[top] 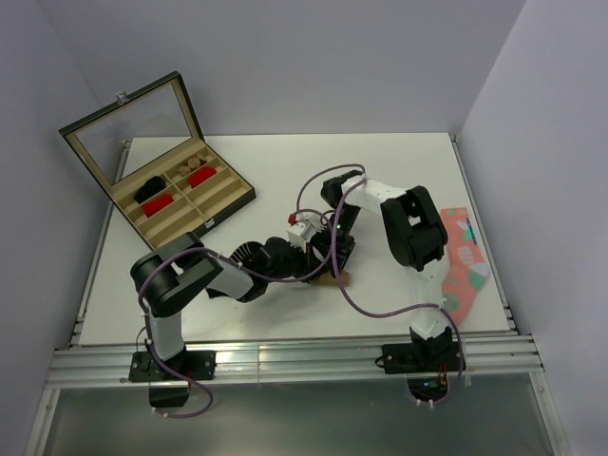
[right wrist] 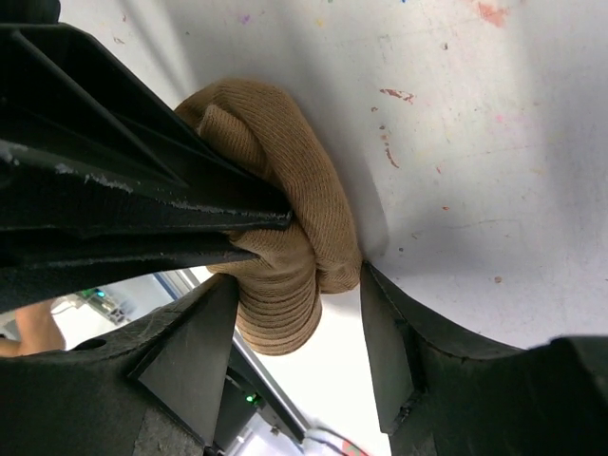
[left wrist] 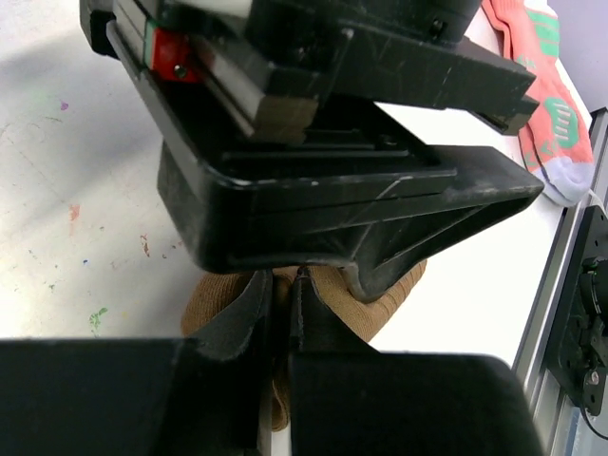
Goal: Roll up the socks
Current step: Roll the sock at the center of the board, then pick up the sock at the center of the board.
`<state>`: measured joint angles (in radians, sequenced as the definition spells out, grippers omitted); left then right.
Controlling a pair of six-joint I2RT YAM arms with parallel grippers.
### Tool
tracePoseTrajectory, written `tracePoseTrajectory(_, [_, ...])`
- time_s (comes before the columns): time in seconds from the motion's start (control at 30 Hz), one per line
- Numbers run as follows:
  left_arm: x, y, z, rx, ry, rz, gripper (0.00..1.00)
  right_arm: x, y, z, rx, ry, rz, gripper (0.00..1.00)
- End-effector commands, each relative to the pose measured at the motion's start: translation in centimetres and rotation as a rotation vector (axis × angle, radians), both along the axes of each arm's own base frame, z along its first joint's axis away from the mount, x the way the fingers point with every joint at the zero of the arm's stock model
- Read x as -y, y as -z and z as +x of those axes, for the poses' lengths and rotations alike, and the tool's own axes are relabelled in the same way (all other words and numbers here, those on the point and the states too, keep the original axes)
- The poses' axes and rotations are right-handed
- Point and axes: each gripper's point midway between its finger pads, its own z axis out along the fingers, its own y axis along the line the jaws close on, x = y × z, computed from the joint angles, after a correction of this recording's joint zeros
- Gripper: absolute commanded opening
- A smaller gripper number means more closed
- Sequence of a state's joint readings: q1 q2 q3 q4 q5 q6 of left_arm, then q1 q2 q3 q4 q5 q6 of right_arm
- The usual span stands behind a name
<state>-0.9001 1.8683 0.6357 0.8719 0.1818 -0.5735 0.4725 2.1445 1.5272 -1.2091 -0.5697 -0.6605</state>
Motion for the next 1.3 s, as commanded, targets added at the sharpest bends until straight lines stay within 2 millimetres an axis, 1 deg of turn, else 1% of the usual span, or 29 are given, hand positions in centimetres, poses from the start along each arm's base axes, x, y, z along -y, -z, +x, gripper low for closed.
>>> tracePoseTrajectory(0.0, [-3.9,8.9,-4.9,-0.245,0.055,0.290,0.00,-3.3,1.8,4.0,0.140,0.026,0.110,0.59])
tracePoseTrajectory(0.07, [-3.8,8.8,-4.8,-0.249,0.053,0.288,0.00,-3.2,2.1,3.8,0.125,0.044,0.093,0.56])
tracePoseTrajectory(0.13, [-3.6,8.8,-4.7,-0.257,0.051,0.289,0.00,-3.0,2.5,3.7,0.116,0.054,0.077,0.51])
tracePoseTrajectory(0.17, [-3.5,8.8,-4.7,-0.259,0.051,0.288,0.00,-2.9,2.7,3.6,0.106,0.062,0.070,0.47])
tracePoseTrajectory(0.2, [-3.5,8.9,-4.6,-0.262,0.049,0.291,0.00,-2.9,2.7,3.6,0.104,0.069,0.064,0.42])
tracePoseTrajectory(0.27, [-3.3,8.9,-4.4,-0.267,0.041,0.295,0.00,-2.8,2.9,3.5,0.098,0.083,0.051,0.35])
tracePoseTrajectory(0.37, [-3.1,8.5,-3.9,-0.274,0.009,0.281,0.00,-2.7,3.1,3.6,0.091,0.108,0.039,0.24])
tracePoseTrajectory(0.43, [-3.0,7.9,-3.6,-0.272,-0.013,0.261,0.02,-2.6,3.3,3.4,0.082,0.120,0.028,0.21])
tracePoseTrajectory(0.47, [-2.9,7.6,-3.3,-0.276,-0.040,0.245,0.06,-2.6,3.3,3.5,0.085,0.131,0.026,0.17])
tracePoseTrajectory(0.5, [-2.8,7.0,-3.1,-0.271,-0.053,0.230,0.08,-2.6,3.4,3.6,0.086,0.138,0.022,0.15])
tracePoseTrajectory(0.57, [-3.1,6.7,-2.7,-0.274,-0.105,0.214,0.11,-2.4,3.6,3.6,0.089,0.155,0.012,0.12])
tracePoseTrajectory(0.6, [-2.9,5.7,-2.4,-0.263,-0.115,0.185,0.14,-2.4,3.7,3.4,0.083,0.161,0.009,0.11])
tracePoseTrajectory(0.67, [-3.1,5.2,-2.1,-0.261,-0.150,0.167,0.20,-2.4,3.8,3.5,0.083,0.180,0.006,0.11])
tracePoseTrajectory(0.7, [-3.0,4.4,-1.7,-0.245,-0.166,0.151,0.22,-2.4,3.9,3.5,0.083,0.185,0.004,0.10])
tracePoseTrajectory(0.73, [-3.2,4.2,-1.6,-0.241,-0.180,0.149,0.24,-2.3,3.9,3.5,0.083,0.188,0.001,0.09])
tracePoseTrajectory(0.77, [-3.2,3.4,-1.2,-0.224,-0.207,0.132,0.29,-2.3,3.9,3.6,0.088,0.196,0.000,0.09])
tracePoseTrajectory(0.8, [-3.2,3.0,-1.2,-0.216,-0.213,0.128,0.29,-2.2,4.0,3.7,0.091,0.204,-0.004,0.09])
tracePoseTrajectory(0.87, [-3.0,2.3,-1.6,-0.220,-0.210,0.112,0.34,-2.2,4.1,3.7,0.082,0.222,-0.007,0.08])
tracePoseTrajectory(0.9, [-3.3,1.5,-0.7,-0.192,-0.258,0.103,0.35,-2.1,4.2,3.9,0.079,0.231,-0.005,0.08])
tracePoseTrajectory(0.93, [-3.5,1.4,-0.8,-0.191,-0.266,0.102,0.38,-2.0,4.2,4.0,0.077,0.239,-0.010,0.08])
tracePoseTrajectory(0.97, [-3.6,0.6,-0.6,-0.187,-0.288,0.087,0.39,-2.0,4.3,4.2,0.082,0.246,-0.009,0.08])
tracePoseTrajectory(1.03, [-4.4,0.1,-0.2,-0.174,-0.345,0.083,0.40,-1.7,4.4,4.4,0.085,0.258,-0.012,0.07])
tracePoseTrajectory(1.07, [-4.7,-0.8,-0.1,-0.179,-0.371,0.060,0.41,-1.8,4.4,4.4,0.085,0.264,-0.012,0.07])
tracePoseTrajectory(1.13, [-5.9,-1.0,-0.2,-0.190,-0.439,0.052,0.43,-1.6,4.5,4.4,0.079,0.282,-0.013,0.07])
tracePoseTrajectory(1.17, [-6.1,-2.3,-0.2,-0.182,-0.457,0.017,0.44,-1.6,4.5,4.5,0.079,0.288,-0.014,0.07])
tracePoseTrajectory(1.27, [-7.1,-2.9,-0.5,-0.189,-0.511,0.016,0.47,-1.5,4.6,4.6,0.078,0.302,-0.018,0.06])
